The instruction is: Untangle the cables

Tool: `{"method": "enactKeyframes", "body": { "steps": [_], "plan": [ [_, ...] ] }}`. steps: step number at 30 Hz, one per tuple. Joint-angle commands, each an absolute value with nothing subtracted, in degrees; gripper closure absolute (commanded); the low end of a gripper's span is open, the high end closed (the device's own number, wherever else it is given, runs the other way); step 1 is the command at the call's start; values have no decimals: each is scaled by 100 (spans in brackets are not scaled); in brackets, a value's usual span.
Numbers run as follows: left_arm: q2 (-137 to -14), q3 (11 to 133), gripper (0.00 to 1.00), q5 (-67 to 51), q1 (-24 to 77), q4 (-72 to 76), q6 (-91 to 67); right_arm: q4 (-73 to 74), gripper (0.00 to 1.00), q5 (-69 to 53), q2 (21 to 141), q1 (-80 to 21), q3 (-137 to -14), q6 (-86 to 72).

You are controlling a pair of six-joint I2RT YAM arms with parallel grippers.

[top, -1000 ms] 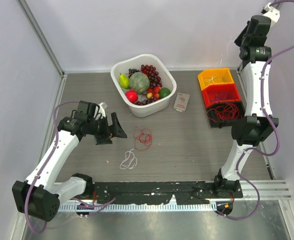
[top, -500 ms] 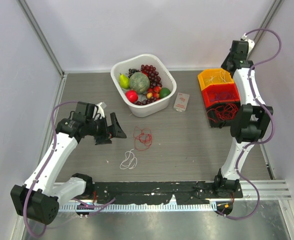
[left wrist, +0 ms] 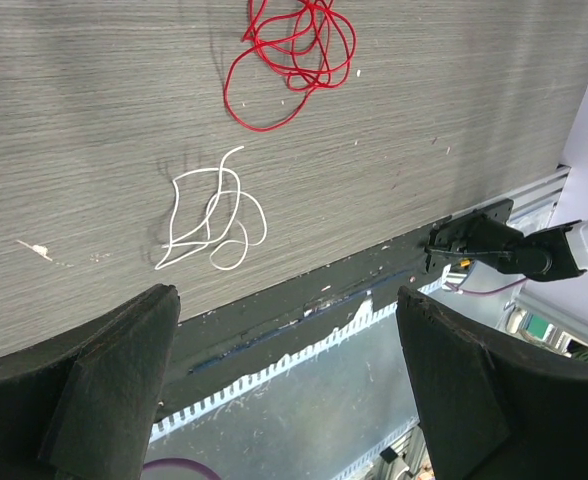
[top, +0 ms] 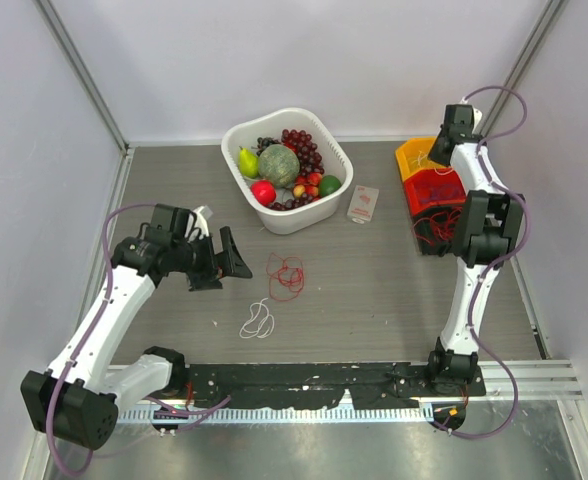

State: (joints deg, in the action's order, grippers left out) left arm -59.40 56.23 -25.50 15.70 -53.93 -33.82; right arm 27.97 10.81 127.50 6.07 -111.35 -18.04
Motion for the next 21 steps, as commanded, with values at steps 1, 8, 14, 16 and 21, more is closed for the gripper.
{"method": "enactKeyframes", "body": {
  "steps": [1,8,14,16,21],
  "plan": [
    [-5748,5660,6,-2628,1547,-5396,-3419,2890,97,1072,13050,598,-11732,-1582],
    [-5441,5529,6,-2654,1556,-5423,-3585,3436,76,1064,13386,598,-12655,-1468],
    [-5335,5502,6,-2821,1547,-5484,-3647,3875,53,1002,13368,598,-13050,-1476],
    [-5274,5432,6,-2830,1547,-5502,-3691,4148,45,1002,13263,563,-13096,-1485],
    [-5072,4940,7,-2742,1547,-5414,-4042,4429,35,1318,12544,378,-12788,-1318]
  ]
}}
